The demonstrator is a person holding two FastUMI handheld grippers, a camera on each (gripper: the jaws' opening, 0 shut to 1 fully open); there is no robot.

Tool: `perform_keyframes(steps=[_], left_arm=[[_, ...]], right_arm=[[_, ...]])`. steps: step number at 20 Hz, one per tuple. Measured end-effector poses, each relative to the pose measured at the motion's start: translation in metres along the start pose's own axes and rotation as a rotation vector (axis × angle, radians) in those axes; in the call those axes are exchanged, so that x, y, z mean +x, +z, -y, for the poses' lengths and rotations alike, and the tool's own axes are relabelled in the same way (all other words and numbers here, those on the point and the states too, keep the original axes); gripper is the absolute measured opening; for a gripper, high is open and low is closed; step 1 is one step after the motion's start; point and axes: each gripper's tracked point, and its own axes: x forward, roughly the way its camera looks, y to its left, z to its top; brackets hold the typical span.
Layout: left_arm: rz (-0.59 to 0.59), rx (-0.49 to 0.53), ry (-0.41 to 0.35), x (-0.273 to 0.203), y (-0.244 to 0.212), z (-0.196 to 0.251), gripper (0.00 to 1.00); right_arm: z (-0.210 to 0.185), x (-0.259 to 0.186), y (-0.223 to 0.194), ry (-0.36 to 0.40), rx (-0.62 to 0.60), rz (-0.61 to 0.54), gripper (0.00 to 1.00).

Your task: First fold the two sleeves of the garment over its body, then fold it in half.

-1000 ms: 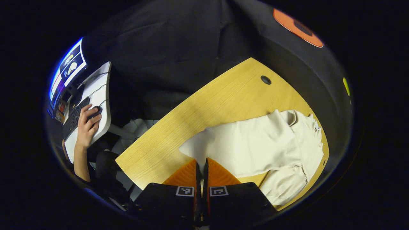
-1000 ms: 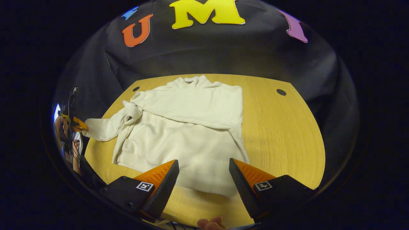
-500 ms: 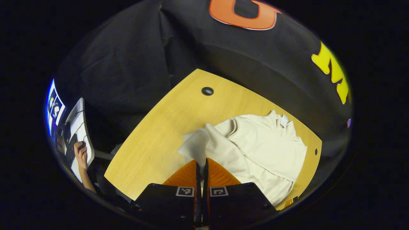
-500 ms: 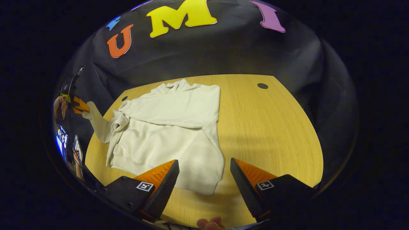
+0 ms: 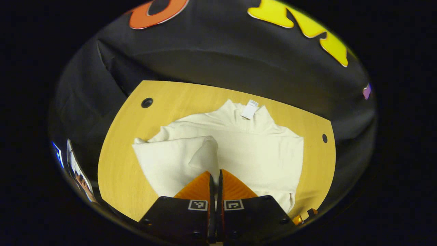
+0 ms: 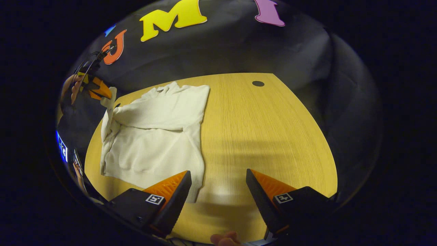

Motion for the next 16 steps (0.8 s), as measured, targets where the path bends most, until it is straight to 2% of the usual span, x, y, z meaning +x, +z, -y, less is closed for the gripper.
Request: perform_keyframes(steps=[6,10,13,14,15,16], left_arm=[[-0.040,0.159,-0.072,0.032,0.012,0.107,0.04],[-0.033,0.212,-0.165,0.047,0.026,0.170,0.04],[-0.051,0.229,-0.165,0.062,0.036,0.192,0.04],[-0.050,0.231,-0.159,0.062,0.025,0.198,0.05],[-0.049,0.220,-0.170,0.075,0.027,0.201,0.13],[-0.055,0.204,-0.184,0.075,0.028,0.205,0.08]], right_arm=[[0.018,0.003,-0.015,0.001,0.047,-0.042,1.00],[0.030,0.009,-0.021,-0.009,0.064,-0.060,1.00],[0.035,0.013,-0.028,-0.014,0.063,-0.085,1.00],[0.034,0.015,-0.028,-0.007,0.066,-0.096,0.99],[0.034,0.017,-0.029,-0.009,0.066,-0.099,1.00],[0.036,0.018,-0.029,-0.012,0.063,-0.098,1.00]])
